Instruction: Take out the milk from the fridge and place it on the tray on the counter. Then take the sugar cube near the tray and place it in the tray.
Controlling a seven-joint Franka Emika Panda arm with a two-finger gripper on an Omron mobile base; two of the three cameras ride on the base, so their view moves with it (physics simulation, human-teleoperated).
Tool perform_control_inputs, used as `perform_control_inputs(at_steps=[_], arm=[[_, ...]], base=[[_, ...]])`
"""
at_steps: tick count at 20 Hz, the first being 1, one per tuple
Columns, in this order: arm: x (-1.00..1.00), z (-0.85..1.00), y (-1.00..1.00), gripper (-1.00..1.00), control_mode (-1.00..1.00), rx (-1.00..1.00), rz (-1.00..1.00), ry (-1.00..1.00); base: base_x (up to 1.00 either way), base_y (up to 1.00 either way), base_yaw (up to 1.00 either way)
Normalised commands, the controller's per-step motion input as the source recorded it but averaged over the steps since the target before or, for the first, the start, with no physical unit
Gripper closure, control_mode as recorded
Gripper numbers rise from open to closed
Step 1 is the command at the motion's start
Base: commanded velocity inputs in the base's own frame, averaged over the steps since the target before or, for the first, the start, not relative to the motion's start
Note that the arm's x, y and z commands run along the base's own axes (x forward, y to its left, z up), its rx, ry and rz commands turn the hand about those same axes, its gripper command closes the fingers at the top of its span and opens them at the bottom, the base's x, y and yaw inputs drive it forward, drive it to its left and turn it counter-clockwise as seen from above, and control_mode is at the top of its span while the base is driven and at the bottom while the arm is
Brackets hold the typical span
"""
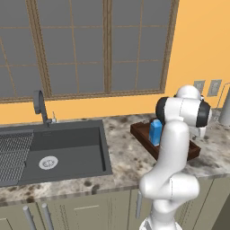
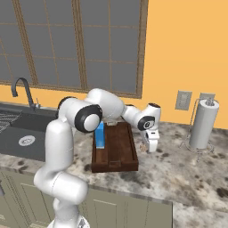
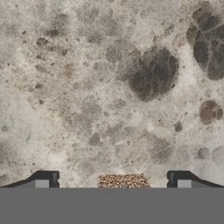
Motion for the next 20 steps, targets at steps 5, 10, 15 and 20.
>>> perform_control_inputs(at_steps=[5,10,15,20], arm=[[0.0,-0.12,0.0,-1.0,-1.0,0.0,-0.07,0.0],[-0.01,-0.1,0.07,-1.0,-1.0,0.0,-0.08,0.0],[0.0,-0.24,0.15,1.0,-1.0,0.0,-0.1,0.0],[0.0,-0.28,0.0,1.0,-1.0,0.0,-0.1,0.0]], base=[[0.0,0.0,0.0],[0.0,0.0,0.0],[0.0,0.0,0.0],[0.0,0.0,0.0]])
